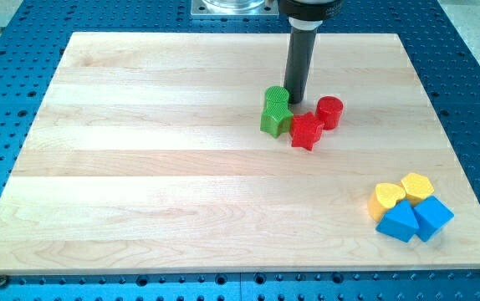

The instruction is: Point your arm parallel left to the red star

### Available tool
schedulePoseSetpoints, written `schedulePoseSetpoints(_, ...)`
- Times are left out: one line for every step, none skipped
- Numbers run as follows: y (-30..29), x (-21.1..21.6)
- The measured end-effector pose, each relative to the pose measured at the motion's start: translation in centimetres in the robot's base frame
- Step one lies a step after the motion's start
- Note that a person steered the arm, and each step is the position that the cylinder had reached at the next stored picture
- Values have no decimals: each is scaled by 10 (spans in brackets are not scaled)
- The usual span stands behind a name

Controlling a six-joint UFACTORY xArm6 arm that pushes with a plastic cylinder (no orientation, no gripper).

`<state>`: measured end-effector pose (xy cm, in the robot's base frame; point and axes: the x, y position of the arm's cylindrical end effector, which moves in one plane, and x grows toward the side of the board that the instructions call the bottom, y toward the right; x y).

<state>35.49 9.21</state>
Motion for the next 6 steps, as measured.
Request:
schedulePoseSetpoints(12, -10)
schedulePoseSetpoints(-9, -18)
schedulePoseSetpoints(-57, -45)
schedulePoseSetpoints(-114, -43)
schedulePoseSetpoints(-141, 16)
schedulePoseSetpoints(-137, 111)
